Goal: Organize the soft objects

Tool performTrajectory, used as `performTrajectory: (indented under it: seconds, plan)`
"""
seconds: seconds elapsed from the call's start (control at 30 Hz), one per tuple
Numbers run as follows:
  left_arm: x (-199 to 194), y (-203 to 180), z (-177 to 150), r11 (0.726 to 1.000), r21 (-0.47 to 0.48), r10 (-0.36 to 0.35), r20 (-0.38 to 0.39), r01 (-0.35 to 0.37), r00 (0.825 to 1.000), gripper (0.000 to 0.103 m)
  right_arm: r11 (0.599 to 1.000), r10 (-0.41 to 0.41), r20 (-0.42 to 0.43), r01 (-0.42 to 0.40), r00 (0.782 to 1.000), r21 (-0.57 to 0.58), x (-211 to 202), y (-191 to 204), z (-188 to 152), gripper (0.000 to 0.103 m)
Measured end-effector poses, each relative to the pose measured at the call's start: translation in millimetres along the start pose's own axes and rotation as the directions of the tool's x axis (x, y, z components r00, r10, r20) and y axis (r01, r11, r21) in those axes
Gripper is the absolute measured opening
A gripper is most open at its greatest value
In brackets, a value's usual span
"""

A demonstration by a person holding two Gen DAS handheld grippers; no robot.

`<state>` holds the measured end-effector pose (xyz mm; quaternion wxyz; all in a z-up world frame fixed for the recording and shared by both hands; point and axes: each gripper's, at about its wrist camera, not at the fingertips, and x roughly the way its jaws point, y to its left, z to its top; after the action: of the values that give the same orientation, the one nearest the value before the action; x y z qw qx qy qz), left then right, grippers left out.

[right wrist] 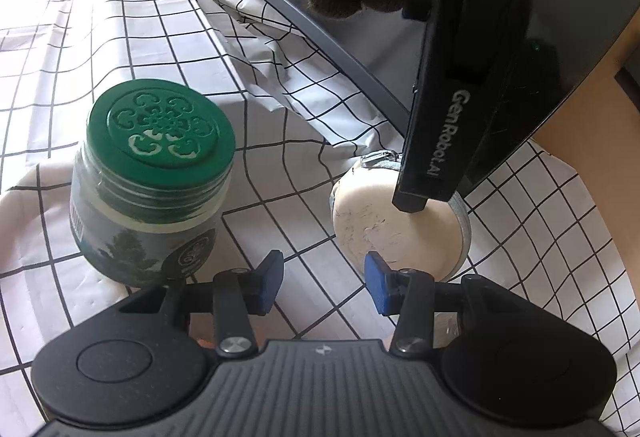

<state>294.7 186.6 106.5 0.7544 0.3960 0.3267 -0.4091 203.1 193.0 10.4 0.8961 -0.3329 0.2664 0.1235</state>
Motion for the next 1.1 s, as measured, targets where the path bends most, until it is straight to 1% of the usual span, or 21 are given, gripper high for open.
performTrajectory:
  seconds: [0.2,0.3,0.37,0.4,0.43,0.5,0.6,0.67,0.7,0.93,1.0,1.1]
  plan:
    - [-1.7,-8.6,1.0,0.999,0.030,0.015,-0.003,-0.015,1.000,0.038,1.000,0.007,-0.001,-0.007,1.000,-0.004,-1.8,2.4,0.2,0.044]
    - [0.9,-10.6,1.6,0.999,0.037,0.006,-0.013,-0.006,1.000,0.039,1.000,0.009,-0.002,-0.009,1.000,-0.006,-3.5,3.8,0.1,0.044]
    - [4.6,-9.9,2.8,0.999,0.035,0.022,-0.013,-0.021,1.000,0.041,1.000,0.012,-0.004,-0.012,1.000,-0.009,-4.2,5.1,-0.2,0.044]
    - [6.8,-8.5,3.6,0.999,0.025,0.028,-0.015,-0.027,0.999,0.045,1.000,0.015,-0.005,-0.015,1.000,-0.012,-4.8,5.8,-0.3,0.044]
    - [8.8,-6.4,4.1,1.000,0.015,0.025,-0.019,-0.025,0.999,0.050,1.000,0.020,-0.005,-0.020,1.000,-0.014,-5.5,6.2,-0.9,0.044]
    - [11.5,-1.2,4.4,1.000,-0.001,0.006,-0.032,-0.006,0.999,0.053,0.999,0.033,-0.002,-0.033,0.999,-0.024,-8.2,8.5,-2.7,0.043]
    - [9.0,4.5,3.5,0.999,-0.027,-0.028,-0.042,0.027,0.999,0.052,0.998,0.048,0.004,-0.048,0.999,-0.041,-12.4,12.8,-6.0,0.044]
    - [4.3,4.5,2.4,0.998,-0.029,-0.049,-0.036,0.048,0.998,0.048,0.997,0.051,0.007,-0.051,0.999,-0.050,-13.9,16.1,-6.6,0.044]
    - [2.4,3.4,1.9,0.999,-0.026,-0.048,-0.033,0.047,0.998,0.043,0.997,0.053,0.007,-0.053,0.999,-0.052,-14.0,16.8,-6.2,0.044]
    - [2.4,-5.8,0.4,1.000,0.020,-0.009,-0.047,0.009,0.999,0.044,0.996,0.064,0.010,-0.063,0.998,-0.058,-16.8,18.6,-6.2,0.044]
    - [0.6,-7.0,2.1,0.999,0.031,-0.010,-0.055,0.012,0.998,0.044,0.996,0.067,0.007,-0.067,0.998,-0.060,-16.6,18.1,-6.9,0.044]
    - [-5.8,-11.6,3.7,0.997,0.069,-0.015,-0.044,0.018,0.999,0.044,0.996,0.071,0.000,-0.071,0.997,-0.061,-17.9,19.1,-9.3,0.044]
